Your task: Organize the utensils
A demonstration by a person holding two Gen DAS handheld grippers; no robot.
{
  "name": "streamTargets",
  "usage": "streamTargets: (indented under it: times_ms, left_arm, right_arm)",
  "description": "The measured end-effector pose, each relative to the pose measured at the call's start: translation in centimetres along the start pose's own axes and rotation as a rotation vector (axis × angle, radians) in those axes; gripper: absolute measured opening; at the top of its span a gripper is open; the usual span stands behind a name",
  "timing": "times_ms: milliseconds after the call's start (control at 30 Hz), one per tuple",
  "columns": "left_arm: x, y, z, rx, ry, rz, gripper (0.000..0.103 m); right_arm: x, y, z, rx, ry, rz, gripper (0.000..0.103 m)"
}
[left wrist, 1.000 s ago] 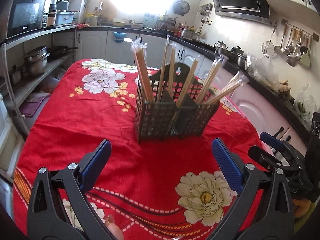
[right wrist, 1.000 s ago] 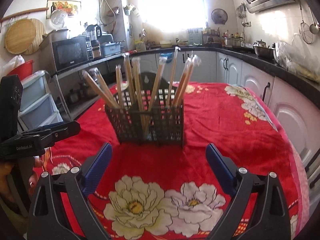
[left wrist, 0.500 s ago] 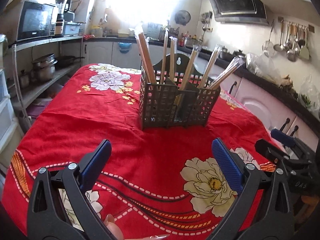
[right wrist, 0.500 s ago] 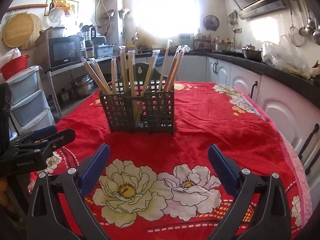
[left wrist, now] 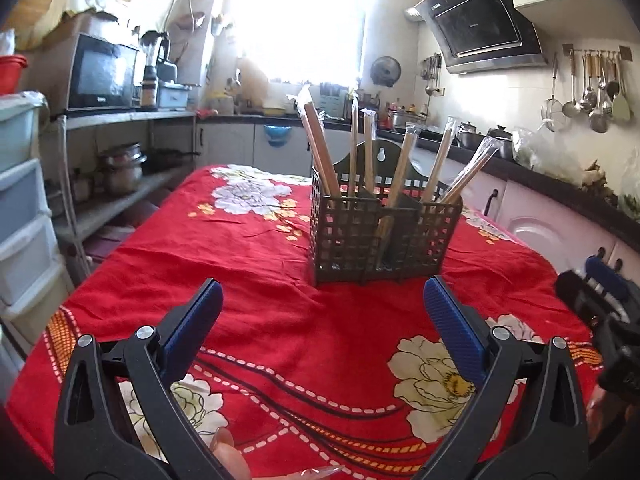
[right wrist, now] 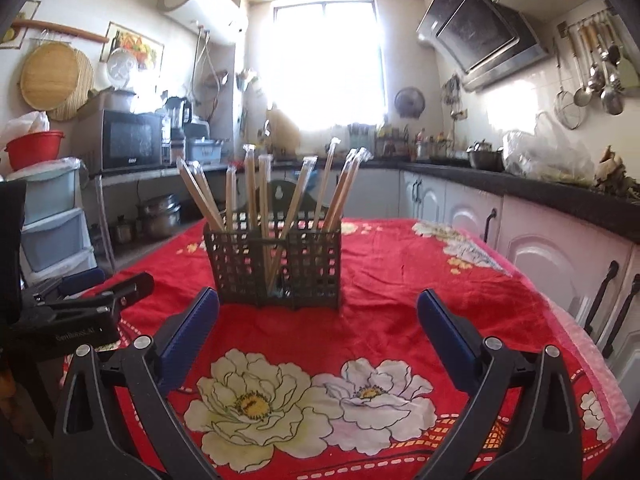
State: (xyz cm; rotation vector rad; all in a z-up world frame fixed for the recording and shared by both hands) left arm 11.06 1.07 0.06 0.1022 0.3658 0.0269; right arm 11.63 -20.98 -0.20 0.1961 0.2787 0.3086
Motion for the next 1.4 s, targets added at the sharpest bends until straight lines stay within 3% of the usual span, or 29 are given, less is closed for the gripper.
streamTargets:
  times_ms: [200,1400]
  left_arm:
    - [-0.32,0.0,-0.15,0.003,-0.028,-0.013,0.093]
    - [-0.59,0.21,-0.41,-0.007,-0.037,-0.025,0.093]
  right_arm:
    - [-0.27,-0.45,-0.17,0.02,-0.043,-0.002,0.097]
    - [-0.76,-0.34,-0.47,0.029,-0.054,-0.006,0.097]
Point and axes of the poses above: each gripper's, at about its wrist camera, not at the fingertips, and x roughly the way its jaws point, y to its left, z to its top, the point moved 2 cm from there along x, roughly the way its jaws point, and after that the axes turned 12 degrees about x, right-handed, at the moved point
